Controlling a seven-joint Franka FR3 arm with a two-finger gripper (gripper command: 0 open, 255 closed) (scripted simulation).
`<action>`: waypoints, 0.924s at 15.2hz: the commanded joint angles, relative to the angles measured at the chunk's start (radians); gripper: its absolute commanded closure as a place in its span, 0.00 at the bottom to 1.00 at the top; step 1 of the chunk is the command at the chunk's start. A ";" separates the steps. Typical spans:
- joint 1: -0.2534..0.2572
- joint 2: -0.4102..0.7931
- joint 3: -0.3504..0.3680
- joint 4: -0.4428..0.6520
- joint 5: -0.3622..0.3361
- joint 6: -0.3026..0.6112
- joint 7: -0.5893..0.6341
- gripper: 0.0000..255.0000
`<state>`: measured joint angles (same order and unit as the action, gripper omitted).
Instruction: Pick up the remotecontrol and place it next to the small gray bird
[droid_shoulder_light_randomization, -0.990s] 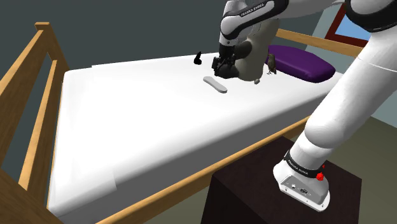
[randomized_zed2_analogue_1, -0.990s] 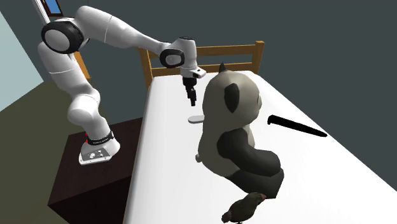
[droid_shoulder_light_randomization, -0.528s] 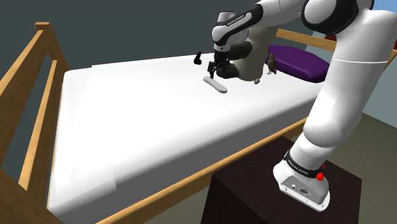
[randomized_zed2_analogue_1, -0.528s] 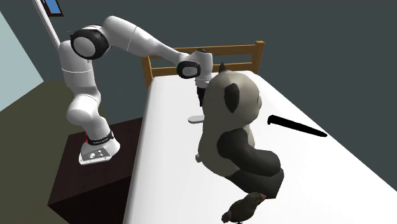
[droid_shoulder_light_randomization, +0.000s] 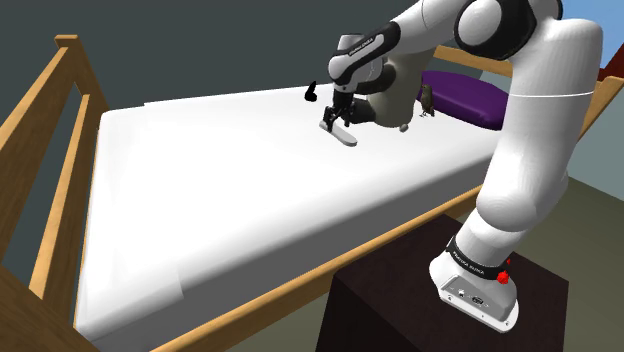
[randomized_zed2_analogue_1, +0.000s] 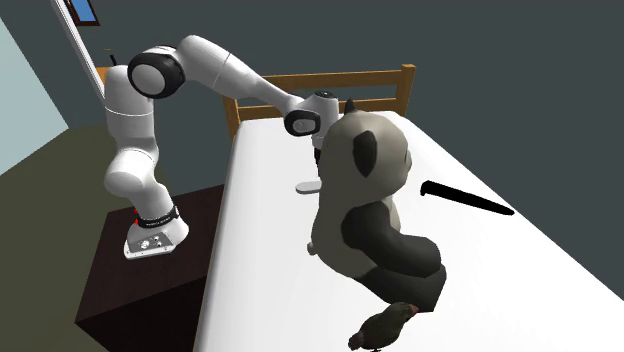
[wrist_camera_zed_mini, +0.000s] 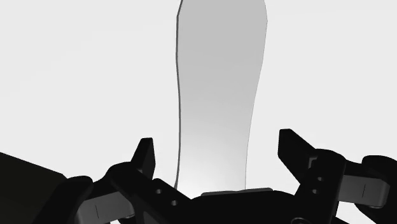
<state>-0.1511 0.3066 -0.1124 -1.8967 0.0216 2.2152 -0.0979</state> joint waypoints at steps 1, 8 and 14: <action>-0.001 0.011 0.000 -0.012 0.002 0.019 0.001 0.00; -0.001 0.011 0.001 -0.012 0.001 0.019 0.001 0.00; -0.001 0.013 0.001 -0.009 0.002 0.018 0.002 1.00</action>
<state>-0.1508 0.3184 -0.1099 -1.9048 0.0228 2.2333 -0.0963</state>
